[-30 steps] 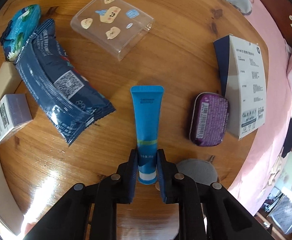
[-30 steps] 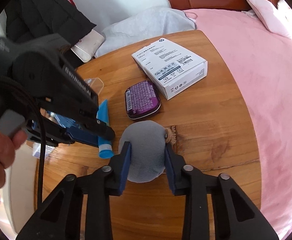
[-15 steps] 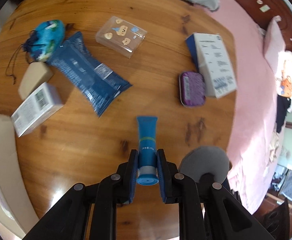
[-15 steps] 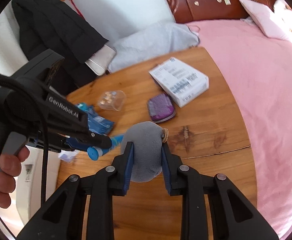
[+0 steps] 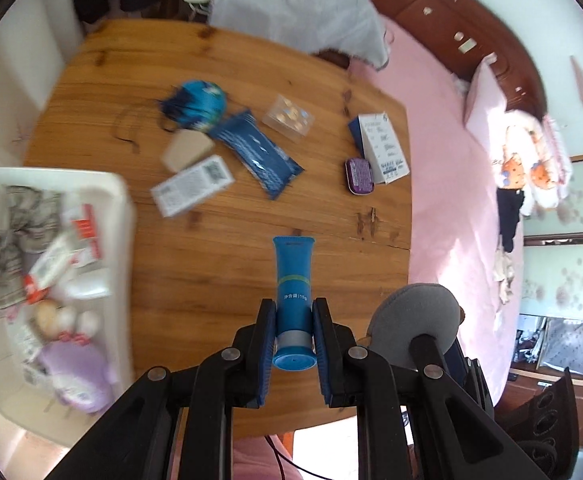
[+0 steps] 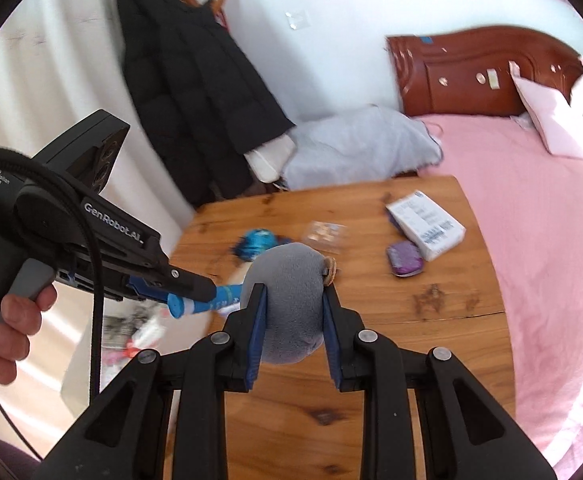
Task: Organize objects
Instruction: 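Carry the blue tube and grey puff over the white tray and release both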
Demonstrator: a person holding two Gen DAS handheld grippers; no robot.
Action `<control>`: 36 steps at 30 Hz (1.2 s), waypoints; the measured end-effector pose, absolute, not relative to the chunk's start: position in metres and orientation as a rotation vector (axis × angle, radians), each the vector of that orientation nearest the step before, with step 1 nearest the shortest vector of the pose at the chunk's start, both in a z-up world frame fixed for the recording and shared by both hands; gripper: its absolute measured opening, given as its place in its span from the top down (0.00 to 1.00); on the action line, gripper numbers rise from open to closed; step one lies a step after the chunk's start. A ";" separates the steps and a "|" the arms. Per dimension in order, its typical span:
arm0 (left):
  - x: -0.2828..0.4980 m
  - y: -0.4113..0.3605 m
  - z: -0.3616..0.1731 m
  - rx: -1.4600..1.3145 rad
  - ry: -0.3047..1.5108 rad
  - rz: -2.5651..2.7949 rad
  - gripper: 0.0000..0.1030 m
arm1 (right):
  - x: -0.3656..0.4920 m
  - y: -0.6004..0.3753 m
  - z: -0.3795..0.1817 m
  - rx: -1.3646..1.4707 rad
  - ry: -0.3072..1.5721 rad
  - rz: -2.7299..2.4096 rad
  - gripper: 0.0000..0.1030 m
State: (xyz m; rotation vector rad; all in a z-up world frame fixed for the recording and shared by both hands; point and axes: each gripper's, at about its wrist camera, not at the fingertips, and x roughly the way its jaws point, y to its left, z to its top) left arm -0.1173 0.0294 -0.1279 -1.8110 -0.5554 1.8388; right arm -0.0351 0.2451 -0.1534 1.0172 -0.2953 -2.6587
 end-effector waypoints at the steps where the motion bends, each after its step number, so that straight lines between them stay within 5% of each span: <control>1: -0.114 0.015 -0.123 -1.797 -0.560 1.848 0.82 | -0.031 0.236 -0.149 1.008 -0.292 -2.655 0.73; 17: -0.072 -0.180 -0.109 -1.670 -0.534 2.093 0.82 | 0.011 0.061 -0.125 0.962 -0.071 -2.554 0.72; 36: -0.052 -0.218 -0.157 -1.634 -0.327 2.212 0.82 | 0.024 -0.015 -0.136 1.147 0.113 -2.632 0.69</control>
